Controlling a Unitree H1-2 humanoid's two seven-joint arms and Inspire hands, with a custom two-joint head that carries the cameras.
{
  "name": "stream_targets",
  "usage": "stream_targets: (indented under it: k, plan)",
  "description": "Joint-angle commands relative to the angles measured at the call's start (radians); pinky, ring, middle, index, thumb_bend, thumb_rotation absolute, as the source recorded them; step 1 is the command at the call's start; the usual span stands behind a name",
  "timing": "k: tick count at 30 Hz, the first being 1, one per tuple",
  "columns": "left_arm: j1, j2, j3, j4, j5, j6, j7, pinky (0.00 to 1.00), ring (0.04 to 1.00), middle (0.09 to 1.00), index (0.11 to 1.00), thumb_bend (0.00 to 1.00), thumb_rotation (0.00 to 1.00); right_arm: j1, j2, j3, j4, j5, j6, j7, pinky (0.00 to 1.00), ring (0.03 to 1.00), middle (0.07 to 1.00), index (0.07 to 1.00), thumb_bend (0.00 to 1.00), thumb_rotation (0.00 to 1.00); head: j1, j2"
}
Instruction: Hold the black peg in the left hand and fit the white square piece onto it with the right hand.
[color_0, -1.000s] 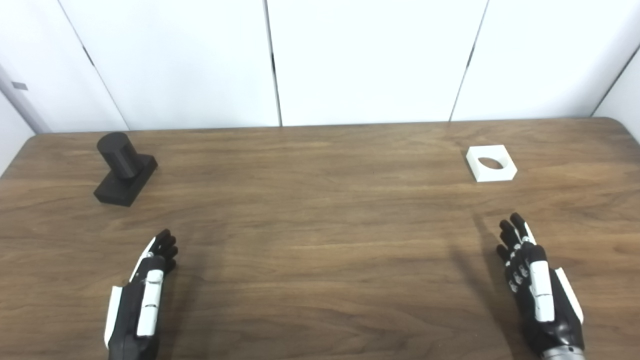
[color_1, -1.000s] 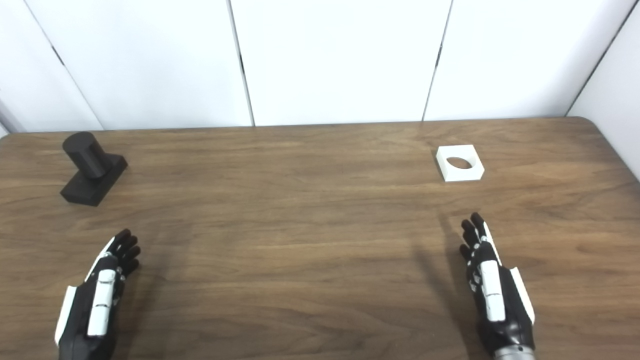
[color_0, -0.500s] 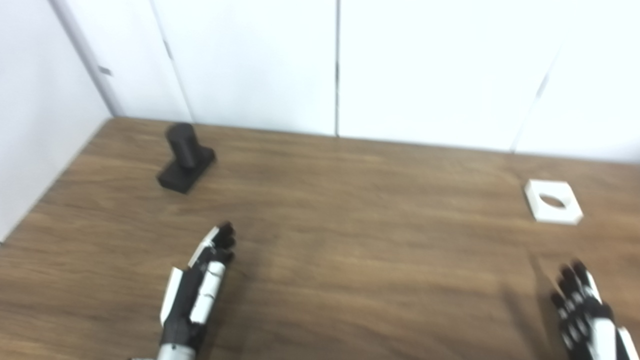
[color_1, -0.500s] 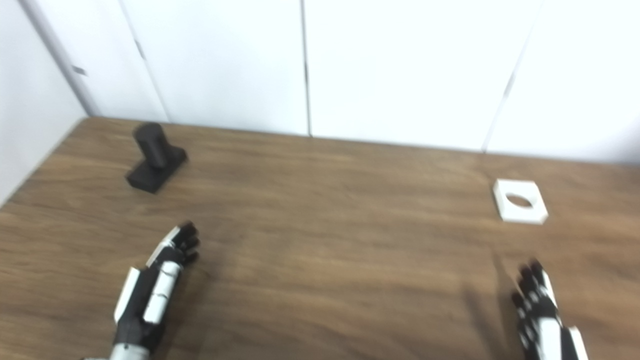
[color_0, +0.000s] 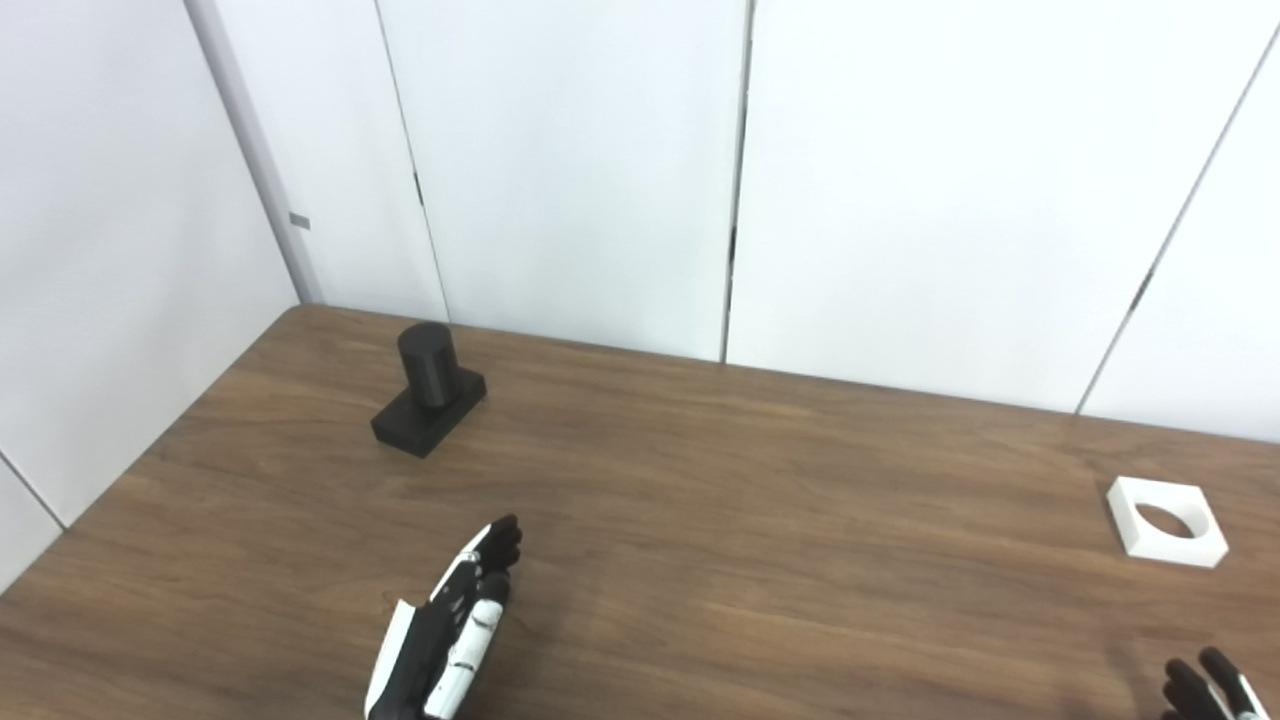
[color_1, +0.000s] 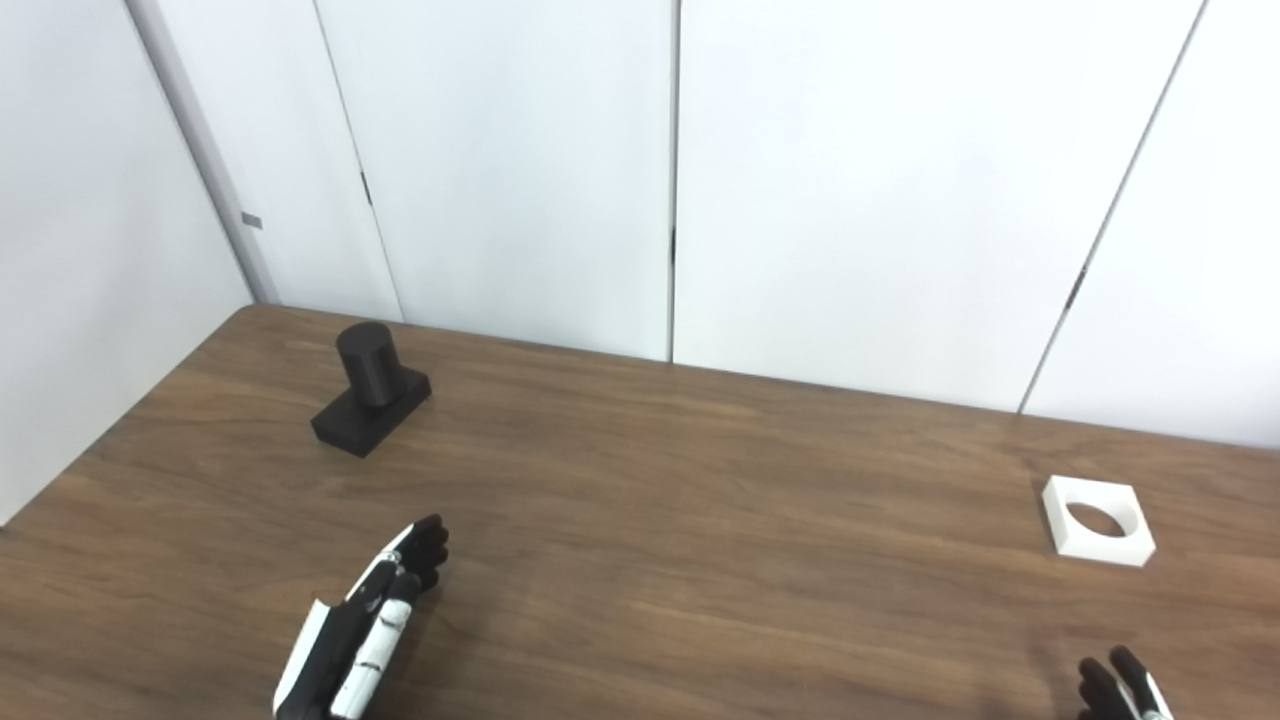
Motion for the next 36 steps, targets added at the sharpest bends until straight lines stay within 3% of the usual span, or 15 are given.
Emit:
stream_targets:
  k: [1, 6, 12, 18, 23, 26, 29, 32, 36]
  plan:
    - [-0.008, -0.054, -0.008, 0.038, 0.014, -0.017, 0.011, 0.90, 0.907, 0.915, 0.911, 0.55, 0.86, -0.011, 0.005, -0.006, 0.001, -0.004, -0.013, -0.009, 0.97, 0.943, 0.903, 0.926, 0.64, 0.99, 0.001, 0.003]
    - [-0.018, -0.055, -0.007, 0.049, 0.014, -0.012, 0.016, 0.94, 0.922, 0.923, 0.918, 0.59, 0.83, -0.023, 0.003, -0.007, 0.011, -0.011, -0.015, -0.010, 0.94, 0.927, 0.898, 0.914, 0.66, 0.98, -0.015, 0.018]
    - [-0.023, -0.047, 0.009, 0.054, 0.060, -0.045, 0.046, 0.92, 0.921, 0.930, 0.934, 0.66, 0.61, -0.030, 0.005, -0.002, 0.030, -0.002, -0.031, 0.000, 0.94, 0.942, 0.904, 0.930, 0.65, 0.98, -0.011, 0.016]
    - [-0.053, -0.015, 0.059, 0.046, 0.169, -0.047, 0.109, 0.84, 0.887, 0.899, 0.919, 0.75, 0.48, -0.042, -0.002, 0.010, 0.056, 0.011, -0.052, 0.026, 1.00, 1.000, 0.976, 0.974, 0.78, 1.00, -0.002, -0.002]
    - [-0.114, 0.003, 0.123, 0.001, 0.297, 0.072, 0.168, 0.86, 0.905, 0.909, 0.923, 0.85, 0.44, -0.044, -0.011, 0.009, 0.081, 0.008, -0.069, 0.034, 1.00, 1.000, 0.976, 0.976, 0.78, 1.00, -0.004, -0.004]
    - [-0.166, 0.018, 0.163, 0.012, 0.400, 0.094, 0.239, 0.87, 0.890, 0.890, 0.910, 0.88, 0.40, -0.044, -0.018, 0.010, 0.093, 0.021, -0.079, 0.049, 1.00, 1.000, 0.982, 0.979, 0.77, 1.00, -0.004, -0.010]
    - [-0.212, 0.036, 0.188, 0.037, 0.476, 0.132, 0.279, 0.74, 0.828, 0.872, 0.900, 0.90, 0.42, -0.043, -0.016, 0.010, 0.095, 0.025, -0.084, 0.052, 1.00, 1.000, 0.974, 0.987, 0.75, 1.00, -0.006, -0.013]
    - [-0.261, 0.056, 0.201, 0.057, 0.555, 0.210, 0.286, 0.80, 0.870, 0.891, 0.905, 0.92, 0.46, -0.041, -0.015, 0.008, 0.095, 0.030, -0.082, 0.053, 1.00, 1.000, 0.962, 0.989, 0.75, 1.00, -0.009, -0.012]
    - [-0.333, 0.119, 0.179, 0.106, 0.695, 0.324, 0.270, 0.76, 0.874, 0.900, 0.906, 0.99, 0.51, -0.041, -0.011, 0.009, 0.096, 0.033, -0.085, 0.054, 1.00, 0.996, 0.953, 0.980, 0.74, 0.99, -0.013, -0.012]
